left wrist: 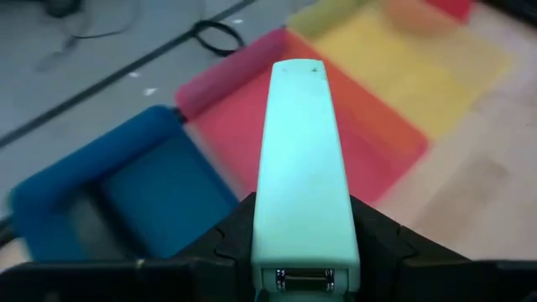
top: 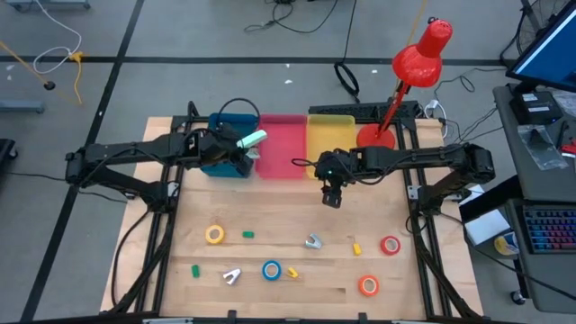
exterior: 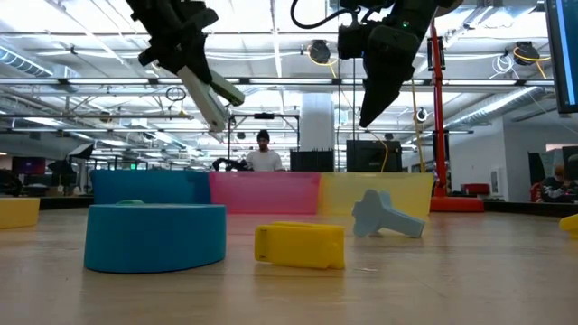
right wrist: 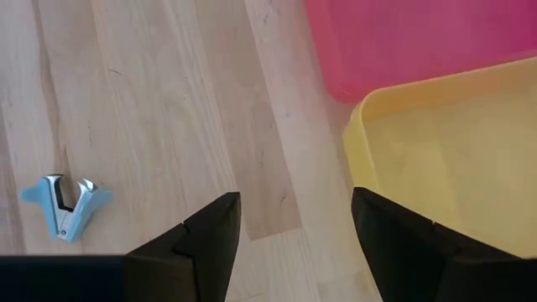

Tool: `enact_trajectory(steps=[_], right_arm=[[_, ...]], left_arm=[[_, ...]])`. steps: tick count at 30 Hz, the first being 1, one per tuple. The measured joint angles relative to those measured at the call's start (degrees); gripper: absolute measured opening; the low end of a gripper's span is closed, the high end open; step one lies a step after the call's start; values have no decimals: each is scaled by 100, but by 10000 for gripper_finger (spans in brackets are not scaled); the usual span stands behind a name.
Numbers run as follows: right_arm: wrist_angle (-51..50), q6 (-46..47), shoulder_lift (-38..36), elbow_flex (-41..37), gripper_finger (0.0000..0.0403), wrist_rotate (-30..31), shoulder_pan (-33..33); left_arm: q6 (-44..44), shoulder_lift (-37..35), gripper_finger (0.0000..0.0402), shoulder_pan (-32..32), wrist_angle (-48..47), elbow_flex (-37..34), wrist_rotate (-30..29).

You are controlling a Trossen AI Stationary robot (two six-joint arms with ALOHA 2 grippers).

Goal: Pick and place Stapler, Stapler remover, tape
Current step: Put the light blue stapler into the blue bin

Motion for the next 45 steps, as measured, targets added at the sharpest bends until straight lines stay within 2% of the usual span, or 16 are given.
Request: enact_trajectory(steps=[7,11,13,17,23,29,34,45], right_arm=[[-32,0,2,0,221,0,0],[-31,-2,2,0,221,0,0],[-32,-29,2,2,222,0,0],[-30,-91,2,2,222,0,0],[-30,-131,2,2,222,0,0],[-32,-105,2,2,222,-1,0],[-48,-92,2,2,222,-15,0],[-48,-138,2,4,222,-7,0]], left_arm=[[-825,-6,131,0,-504,-106,-1664],[-1607,-2,131,112,-500,-553,-2211],[-1847,-4,131,200,-330,-863,-2291],[-1919,5,131,371,660,-1544,-2297],[-1649,140,131,673,2150,-2125,-2368],[-1340,777,131,829,2890,-2166,-2437],[-1357,1298,131,844,3121,-2177,-2646],[-1395,2272,131,939,3707,-2166,-2638]])
